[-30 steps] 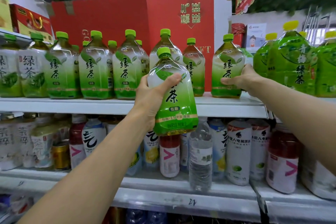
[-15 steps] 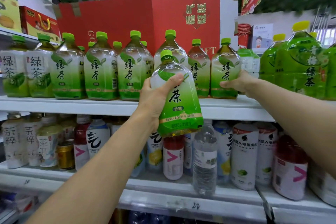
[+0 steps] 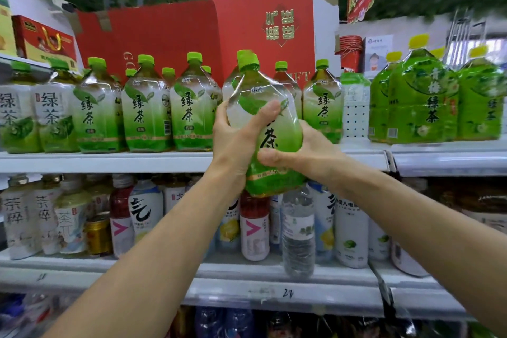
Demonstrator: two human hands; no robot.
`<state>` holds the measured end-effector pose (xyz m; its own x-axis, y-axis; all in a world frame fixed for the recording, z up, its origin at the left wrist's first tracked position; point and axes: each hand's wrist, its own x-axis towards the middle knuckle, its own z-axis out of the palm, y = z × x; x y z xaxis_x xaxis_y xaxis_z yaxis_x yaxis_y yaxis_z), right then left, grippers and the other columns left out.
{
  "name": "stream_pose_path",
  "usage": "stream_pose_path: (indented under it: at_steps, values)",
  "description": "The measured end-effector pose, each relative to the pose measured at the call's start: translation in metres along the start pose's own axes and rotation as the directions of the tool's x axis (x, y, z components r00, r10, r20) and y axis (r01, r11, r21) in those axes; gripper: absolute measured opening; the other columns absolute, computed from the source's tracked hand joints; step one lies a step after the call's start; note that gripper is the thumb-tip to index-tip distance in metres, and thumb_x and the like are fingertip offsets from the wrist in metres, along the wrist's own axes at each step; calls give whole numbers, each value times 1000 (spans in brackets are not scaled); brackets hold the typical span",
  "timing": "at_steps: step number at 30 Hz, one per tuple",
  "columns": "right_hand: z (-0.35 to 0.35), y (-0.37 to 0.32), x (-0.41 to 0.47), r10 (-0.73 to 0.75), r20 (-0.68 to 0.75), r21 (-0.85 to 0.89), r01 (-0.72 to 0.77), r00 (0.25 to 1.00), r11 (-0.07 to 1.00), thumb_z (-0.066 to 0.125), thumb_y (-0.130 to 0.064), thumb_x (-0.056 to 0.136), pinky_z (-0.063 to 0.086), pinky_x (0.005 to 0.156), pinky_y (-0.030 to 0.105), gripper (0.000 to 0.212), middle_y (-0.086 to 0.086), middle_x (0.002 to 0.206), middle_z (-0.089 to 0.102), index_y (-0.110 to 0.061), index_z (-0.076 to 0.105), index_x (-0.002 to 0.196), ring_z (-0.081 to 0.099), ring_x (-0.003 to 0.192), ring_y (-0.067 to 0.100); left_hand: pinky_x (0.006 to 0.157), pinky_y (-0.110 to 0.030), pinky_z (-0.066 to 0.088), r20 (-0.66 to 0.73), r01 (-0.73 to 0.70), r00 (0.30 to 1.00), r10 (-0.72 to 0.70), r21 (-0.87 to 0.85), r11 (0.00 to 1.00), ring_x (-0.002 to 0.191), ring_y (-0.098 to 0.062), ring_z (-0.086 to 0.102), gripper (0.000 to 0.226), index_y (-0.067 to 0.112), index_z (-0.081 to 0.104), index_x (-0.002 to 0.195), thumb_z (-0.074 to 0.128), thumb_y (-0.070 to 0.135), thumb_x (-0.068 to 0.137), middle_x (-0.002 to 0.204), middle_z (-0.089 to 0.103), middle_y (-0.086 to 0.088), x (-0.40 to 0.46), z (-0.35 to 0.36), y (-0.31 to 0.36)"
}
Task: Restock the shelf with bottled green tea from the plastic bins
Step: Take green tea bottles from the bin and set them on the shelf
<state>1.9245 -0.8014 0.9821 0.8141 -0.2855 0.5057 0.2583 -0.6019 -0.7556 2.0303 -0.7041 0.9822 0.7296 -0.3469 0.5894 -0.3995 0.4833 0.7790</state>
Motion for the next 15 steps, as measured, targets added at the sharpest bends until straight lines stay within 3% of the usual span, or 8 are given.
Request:
stream_pose_path:
  at_steps: [2, 4, 6, 7, 9, 11, 13, 15]
  values:
    - [-5, 4, 3, -22, -52, 109, 28, 998, 994, 89, -36, 57, 57, 78, 27, 82, 1, 105, 74, -12, 53, 126, 72, 92, 14, 109, -52, 43, 86, -108, 991, 101, 72, 992, 133, -23, 50, 125, 37, 32, 150, 76, 85, 42, 146, 49, 3, 0, 6, 8]
    - [-13, 5, 7, -50, -144, 111, 66, 988, 992, 95, -40, 48, 57, 87, 41, 91, 2, 106, 74, -14, 54, 125, 72, 96, 19, 110, -54, 41, 199, -175, 967, 159, 66, 982, 133, -21, 51, 117, 30, 40, 148, 51, 96, 53, 147, 51, -1, 9, 6, 16]
    - [-21, 3, 10, -82, -254, 61, 101, 964, 993, 95, -43, 41, 57, 89, 40, 100, -1, 107, 73, -16, 52, 127, 71, 96, 16, 112, -54, 40, 181, -237, 960, 216, 105, 966, 132, -17, 52, 97, 27, 45, 146, 35, 92, 75, 145, 53, -2, 25, 2, 17]
    - [-25, 4, 13, -91, -305, 53, 113, 948, 992, 93, -43, 41, 57, 89, 38, 101, -2, 107, 72, -17, 50, 128, 71, 97, 14, 115, -52, 35, 137, -299, 952, 275, 204, 932, 134, -13, 46, 83, 27, 42, 148, 32, 82, 87, 149, 48, 0, 32, 0, 14]
    - [-33, 6, 20, -96, -389, 88, 141, 916, 986, 92, -44, 41, 58, 87, 36, 102, -3, 106, 72, -17, 49, 129, 70, 98, 14, 120, -41, 24, 100, -401, 908, 406, 481, 779, 136, -6, 30, 66, 25, 32, 154, 43, 60, 99, 154, 35, 0, 47, -6, -3]
    - [-40, 9, 32, -65, -452, 149, 147, 890, 978, 93, -34, 49, 59, 78, 28, 95, -1, 106, 71, -14, 46, 129, 70, 96, 13, 120, -33, 15, 179, -446, 865, 468, 700, 557, 145, -11, 17, 82, 22, 21, 158, 60, 53, 93, 161, 20, -4, 58, -11, -27]
    - [-46, 11, 45, -20, -476, 184, 122, 879, 975, 91, -22, 59, 55, 68, 21, 86, -1, 106, 68, -13, 43, 130, 68, 95, 11, 124, -38, 13, 229, -438, 858, 460, 793, 423, 152, -21, 6, 101, 21, 12, 160, 71, 55, 84, 166, 6, -6, 67, -13, -50]
    - [-52, 18, 59, 17, -476, 196, 88, 879, 977, 91, -20, 62, 52, 68, 22, 84, -1, 107, 67, -14, 42, 130, 66, 95, 10, 125, -42, 18, 220, -414, 854, 472, 836, 360, 153, -24, 4, 111, 23, 7, 160, 77, 52, 79, 167, -2, -5, 70, -13, -64]
